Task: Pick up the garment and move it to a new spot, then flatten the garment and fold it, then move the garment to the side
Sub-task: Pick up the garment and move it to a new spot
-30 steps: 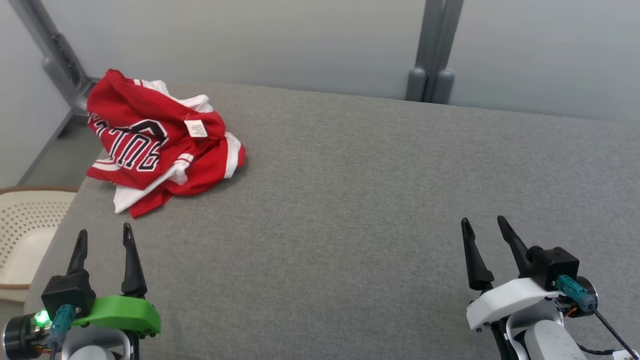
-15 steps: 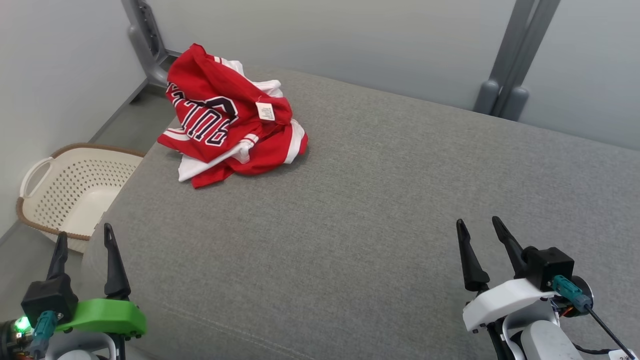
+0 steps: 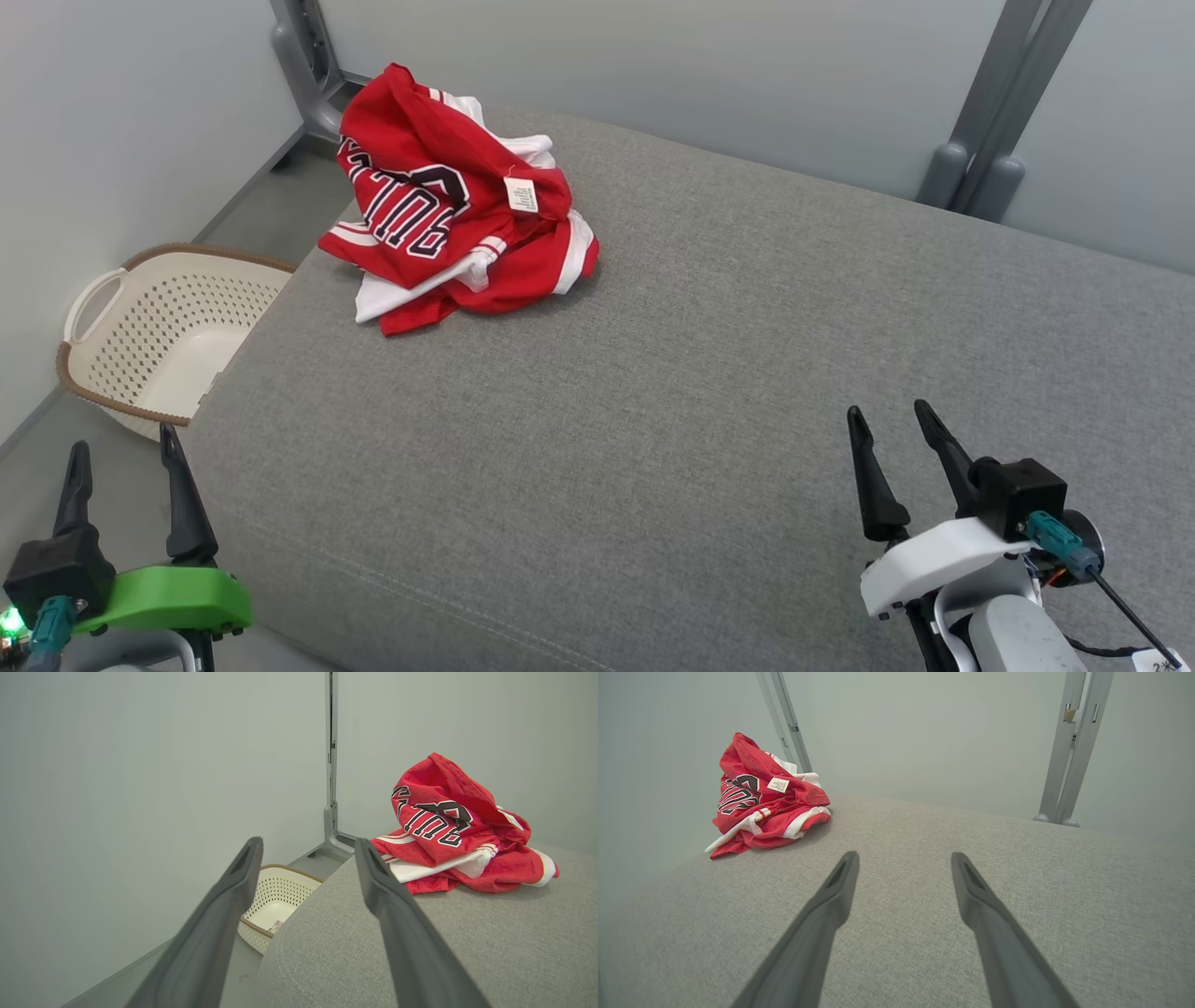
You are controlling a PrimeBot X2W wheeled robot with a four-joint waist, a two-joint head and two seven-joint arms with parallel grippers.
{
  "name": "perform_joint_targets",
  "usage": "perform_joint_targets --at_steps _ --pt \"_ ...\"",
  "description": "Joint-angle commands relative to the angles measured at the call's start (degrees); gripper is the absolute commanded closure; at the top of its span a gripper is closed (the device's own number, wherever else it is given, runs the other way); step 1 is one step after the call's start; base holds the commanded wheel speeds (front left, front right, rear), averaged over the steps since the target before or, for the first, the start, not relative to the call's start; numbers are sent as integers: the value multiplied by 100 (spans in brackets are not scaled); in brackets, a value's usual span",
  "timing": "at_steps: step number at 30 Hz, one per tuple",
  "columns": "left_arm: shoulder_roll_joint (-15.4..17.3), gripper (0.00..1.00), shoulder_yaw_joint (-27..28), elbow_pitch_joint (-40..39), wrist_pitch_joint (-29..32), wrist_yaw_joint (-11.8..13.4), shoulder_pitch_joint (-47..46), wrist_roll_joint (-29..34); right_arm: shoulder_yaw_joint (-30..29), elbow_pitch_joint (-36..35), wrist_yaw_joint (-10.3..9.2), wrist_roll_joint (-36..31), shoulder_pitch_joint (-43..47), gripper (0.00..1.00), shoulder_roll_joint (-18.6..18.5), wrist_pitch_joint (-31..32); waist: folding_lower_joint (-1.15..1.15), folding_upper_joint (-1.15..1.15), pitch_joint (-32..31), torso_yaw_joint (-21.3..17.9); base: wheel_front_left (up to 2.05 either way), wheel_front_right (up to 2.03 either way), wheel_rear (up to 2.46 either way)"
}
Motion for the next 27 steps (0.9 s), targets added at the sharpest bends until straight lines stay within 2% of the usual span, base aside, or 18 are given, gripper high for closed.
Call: perform_joint_targets --at_steps 1,8,15,27 --pt "-5 0 25 -38 -30 44 50 -62 12 -16 0 -42 -62 0 -23 -18 0 0 35 -55 0 0 0" --pt "60 0 113 -24 -32 -6 -279 -179 -10 -55 0 -182 -164 0 -23 -18 0 0 219 -287 0 0 0" --pt "294 0 396 261 -34 -163 -1161 -494 -13 -243 0 -468 -506 0 -25 -18 0 0 799 -838 0 0 0" --pt "1083 0 770 1074 -10 -501 -3184 -718 -283 -685 -1 -971 -1051 0 -21 -18 0 0 2176 -1775 0 0 0"
